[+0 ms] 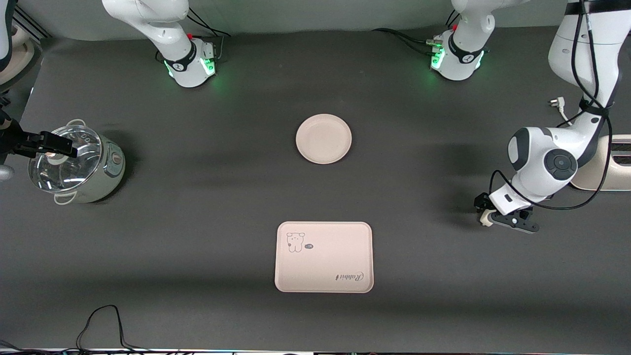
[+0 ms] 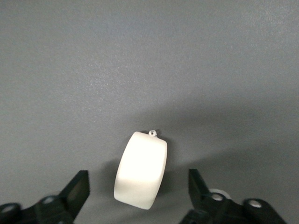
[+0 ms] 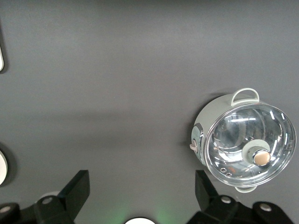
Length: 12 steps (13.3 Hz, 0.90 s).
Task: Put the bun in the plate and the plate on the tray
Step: 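Lower the left gripper onto the white bun and close it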
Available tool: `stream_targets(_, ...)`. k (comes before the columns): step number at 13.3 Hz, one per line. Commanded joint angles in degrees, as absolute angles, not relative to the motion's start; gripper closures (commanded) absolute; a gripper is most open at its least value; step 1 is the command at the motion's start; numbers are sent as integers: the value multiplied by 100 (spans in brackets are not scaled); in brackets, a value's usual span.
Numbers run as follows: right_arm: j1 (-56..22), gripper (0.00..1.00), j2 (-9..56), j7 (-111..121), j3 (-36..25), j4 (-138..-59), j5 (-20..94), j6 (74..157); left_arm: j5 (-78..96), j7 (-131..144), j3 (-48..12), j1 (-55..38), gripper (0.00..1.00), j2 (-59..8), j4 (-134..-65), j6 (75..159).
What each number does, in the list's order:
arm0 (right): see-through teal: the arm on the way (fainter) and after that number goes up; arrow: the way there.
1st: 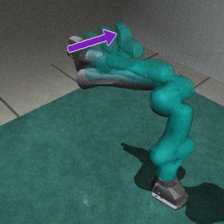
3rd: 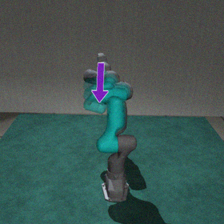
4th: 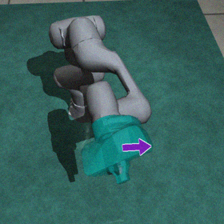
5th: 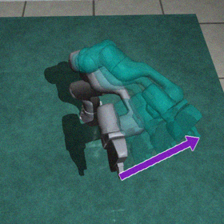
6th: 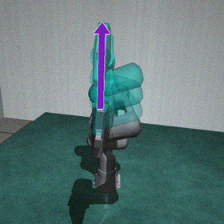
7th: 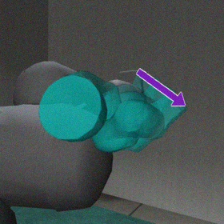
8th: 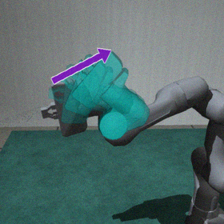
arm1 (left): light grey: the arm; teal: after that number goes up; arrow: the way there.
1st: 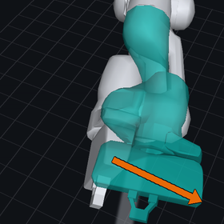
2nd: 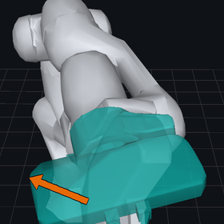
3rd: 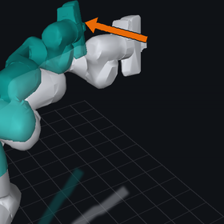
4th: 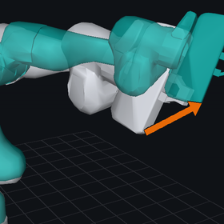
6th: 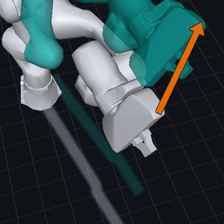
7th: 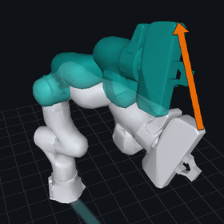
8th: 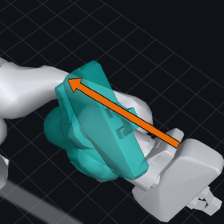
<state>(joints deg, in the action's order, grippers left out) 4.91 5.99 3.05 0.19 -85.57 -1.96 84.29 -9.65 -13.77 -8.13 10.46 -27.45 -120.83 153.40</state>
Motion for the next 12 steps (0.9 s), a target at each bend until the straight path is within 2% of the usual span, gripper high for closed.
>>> stream_targets(1,510,0,519,184,35,-8613,-106,8464,-1046,-1345,-791,1020,35,-2742,-12120,15407)
stream_targets(3,510,0,519,185,35,-8604,-105,8481,-1046,-1345,-791,1020,62,-2751,-12111,15399)
stream_targets(5,510,0,519,185,35,-8604,-97,8481,-1046,-1336,-791,1011,82,-2751,-12111,15381)
stream_targets(6,510,0,519,185,35,-8604,-97,8481,-1046,-1336,-791,1011,85,-2742,-12103,15355)
stream_targets(9,510,0,519,185,44,-8578,-97,8490,-1046,-1022,-808,985,85,-2489,-12076,15049)
stream_targets(12,501,0,510,185,44,-8561,-97,8490,-976,-109,-870,591,84,-1621,-12015,13777)
